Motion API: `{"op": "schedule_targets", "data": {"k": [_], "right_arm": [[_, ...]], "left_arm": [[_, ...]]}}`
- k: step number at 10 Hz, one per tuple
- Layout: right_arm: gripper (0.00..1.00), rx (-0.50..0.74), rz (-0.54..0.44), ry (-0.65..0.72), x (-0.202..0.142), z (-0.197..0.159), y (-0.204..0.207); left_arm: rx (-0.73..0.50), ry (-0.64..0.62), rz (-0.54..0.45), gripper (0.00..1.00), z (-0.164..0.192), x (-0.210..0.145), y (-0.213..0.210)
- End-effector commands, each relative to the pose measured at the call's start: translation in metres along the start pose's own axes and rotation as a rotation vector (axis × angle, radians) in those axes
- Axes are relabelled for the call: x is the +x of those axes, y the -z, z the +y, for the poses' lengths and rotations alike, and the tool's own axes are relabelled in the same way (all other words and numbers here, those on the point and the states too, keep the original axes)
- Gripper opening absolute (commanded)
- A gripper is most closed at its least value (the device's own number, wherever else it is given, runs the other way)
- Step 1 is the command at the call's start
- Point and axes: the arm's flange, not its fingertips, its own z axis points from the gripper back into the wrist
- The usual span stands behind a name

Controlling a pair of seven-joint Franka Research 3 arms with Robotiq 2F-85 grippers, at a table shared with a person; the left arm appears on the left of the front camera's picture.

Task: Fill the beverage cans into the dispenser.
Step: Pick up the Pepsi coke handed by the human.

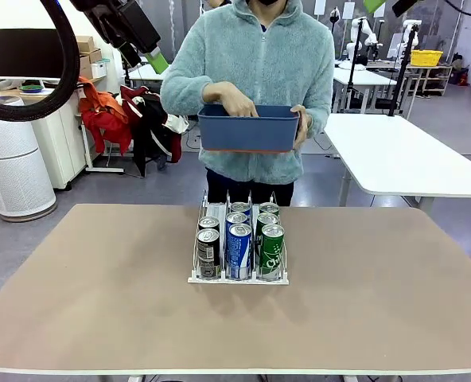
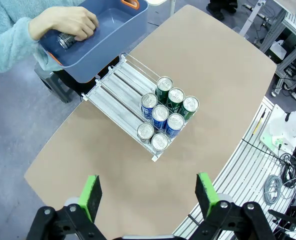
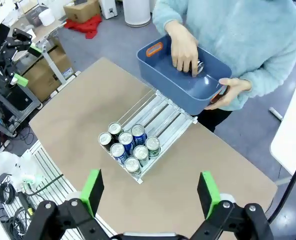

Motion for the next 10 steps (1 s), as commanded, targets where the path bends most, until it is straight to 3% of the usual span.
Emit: {"op": "schedule_targets", "data": {"k": [1, 10], "right_arm": [[1.00, -0.011, 0.033, 0.034, -0.0006, -0.0029, -0.0032], [1.00, -0.005, 0.003, 0.006, -0.0004, -0.0015, -0.0027]], "left_arm": [[-0.002, 0.000, 0.002, 1.00, 0.0008, -0.0010, -0.0001], [-0.002, 0.000, 0.002, 1.00, 0.0008, -0.0010, -0.0001]]}}
